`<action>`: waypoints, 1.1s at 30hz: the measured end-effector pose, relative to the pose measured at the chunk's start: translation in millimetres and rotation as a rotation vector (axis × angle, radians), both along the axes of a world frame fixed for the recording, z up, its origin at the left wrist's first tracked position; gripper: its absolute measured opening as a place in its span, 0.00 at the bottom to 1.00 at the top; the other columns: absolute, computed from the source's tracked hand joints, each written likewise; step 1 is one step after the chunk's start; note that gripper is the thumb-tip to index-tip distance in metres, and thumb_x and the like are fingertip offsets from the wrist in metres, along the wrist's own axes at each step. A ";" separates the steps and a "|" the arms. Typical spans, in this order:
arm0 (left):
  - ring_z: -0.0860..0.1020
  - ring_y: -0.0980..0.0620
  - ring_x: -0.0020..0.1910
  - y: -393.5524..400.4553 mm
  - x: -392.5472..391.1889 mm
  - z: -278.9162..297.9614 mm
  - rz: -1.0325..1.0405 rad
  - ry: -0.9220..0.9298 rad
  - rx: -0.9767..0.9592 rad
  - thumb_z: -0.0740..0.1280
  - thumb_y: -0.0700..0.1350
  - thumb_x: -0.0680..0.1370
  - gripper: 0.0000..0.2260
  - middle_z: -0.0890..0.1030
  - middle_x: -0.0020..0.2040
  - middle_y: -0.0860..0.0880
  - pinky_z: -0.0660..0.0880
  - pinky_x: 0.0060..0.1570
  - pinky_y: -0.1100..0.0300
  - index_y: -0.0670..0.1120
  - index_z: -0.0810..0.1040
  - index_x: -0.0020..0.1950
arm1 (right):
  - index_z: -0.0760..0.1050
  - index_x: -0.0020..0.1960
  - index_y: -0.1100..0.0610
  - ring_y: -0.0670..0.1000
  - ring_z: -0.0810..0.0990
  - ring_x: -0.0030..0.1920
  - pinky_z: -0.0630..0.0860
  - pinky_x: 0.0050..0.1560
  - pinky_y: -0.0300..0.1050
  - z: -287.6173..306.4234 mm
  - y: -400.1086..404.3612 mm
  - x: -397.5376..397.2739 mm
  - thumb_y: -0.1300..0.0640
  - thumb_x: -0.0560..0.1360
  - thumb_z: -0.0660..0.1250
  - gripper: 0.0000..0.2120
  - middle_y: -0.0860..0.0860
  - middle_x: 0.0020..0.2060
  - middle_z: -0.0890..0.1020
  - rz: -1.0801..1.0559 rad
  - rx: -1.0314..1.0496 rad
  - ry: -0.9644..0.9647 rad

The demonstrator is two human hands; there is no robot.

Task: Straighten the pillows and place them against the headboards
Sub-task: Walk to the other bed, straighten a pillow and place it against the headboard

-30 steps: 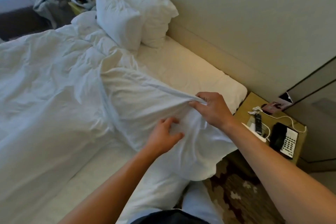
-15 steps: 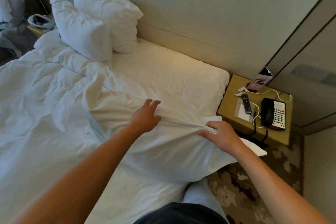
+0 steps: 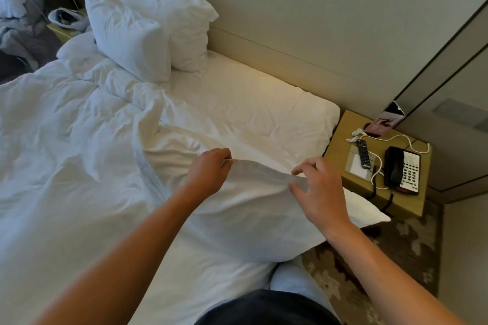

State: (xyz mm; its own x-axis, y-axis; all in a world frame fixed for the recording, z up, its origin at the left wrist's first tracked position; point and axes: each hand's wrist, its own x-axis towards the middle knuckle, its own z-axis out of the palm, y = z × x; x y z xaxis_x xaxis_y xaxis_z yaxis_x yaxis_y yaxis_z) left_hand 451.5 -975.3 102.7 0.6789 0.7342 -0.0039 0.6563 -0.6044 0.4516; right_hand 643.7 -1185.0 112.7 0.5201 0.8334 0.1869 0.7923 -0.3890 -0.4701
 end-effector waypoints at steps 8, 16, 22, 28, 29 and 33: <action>0.78 0.50 0.41 -1.7 -17.7 19.3 -0.016 -0.049 0.025 0.62 0.48 0.82 0.07 0.79 0.43 0.53 0.77 0.40 0.52 0.50 0.79 0.48 | 0.76 0.71 0.53 0.52 0.77 0.69 0.59 0.81 0.54 -12.4 42.4 -49.3 0.47 0.81 0.69 0.21 0.50 0.70 0.76 -0.041 -0.196 0.004; 0.79 0.53 0.42 0.9 -26.7 3.4 -0.031 -0.058 -0.032 0.63 0.55 0.82 0.08 0.80 0.46 0.55 0.79 0.42 0.54 0.54 0.80 0.50 | 0.69 0.45 0.51 0.51 0.77 0.33 0.76 0.35 0.58 -18.0 32.4 -49.7 0.50 0.87 0.59 0.12 0.49 0.32 0.78 -0.062 -0.096 0.255; 0.79 0.47 0.49 14.4 -22.1 -20.3 -0.052 0.198 -0.078 0.61 0.55 0.81 0.12 0.75 0.55 0.52 0.78 0.46 0.52 0.51 0.78 0.59 | 0.70 0.44 0.48 0.48 0.77 0.32 0.74 0.34 0.52 -16.4 15.0 -44.5 0.48 0.86 0.61 0.13 0.48 0.31 0.78 -0.045 -0.073 0.299; 0.79 0.45 0.40 25.8 -29.5 -26.8 -0.052 0.245 -0.019 0.58 0.50 0.83 0.13 0.80 0.41 0.49 0.78 0.39 0.52 0.48 0.79 0.47 | 0.79 0.49 0.54 0.50 0.78 0.42 0.77 0.44 0.49 -30.8 4.5 -30.5 0.54 0.84 0.63 0.08 0.48 0.46 0.78 -0.051 -0.237 0.195; 0.78 0.46 0.38 26.1 -31.2 -27.6 -0.042 0.240 -0.001 0.58 0.51 0.83 0.13 0.79 0.39 0.51 0.77 0.37 0.53 0.49 0.79 0.46 | 0.79 0.49 0.55 0.50 0.78 0.42 0.76 0.45 0.48 -33.7 4.1 -26.6 0.55 0.84 0.62 0.09 0.50 0.48 0.76 -0.084 -0.287 0.181; 0.78 0.47 0.39 29.3 -37.4 -33.0 0.014 0.246 0.034 0.58 0.54 0.83 0.14 0.76 0.38 0.53 0.74 0.36 0.55 0.51 0.76 0.43 | 0.75 0.41 0.55 0.51 0.76 0.38 0.72 0.39 0.47 -39.9 2.7 -16.6 0.51 0.85 0.63 0.15 0.50 0.43 0.74 -0.150 -0.234 0.213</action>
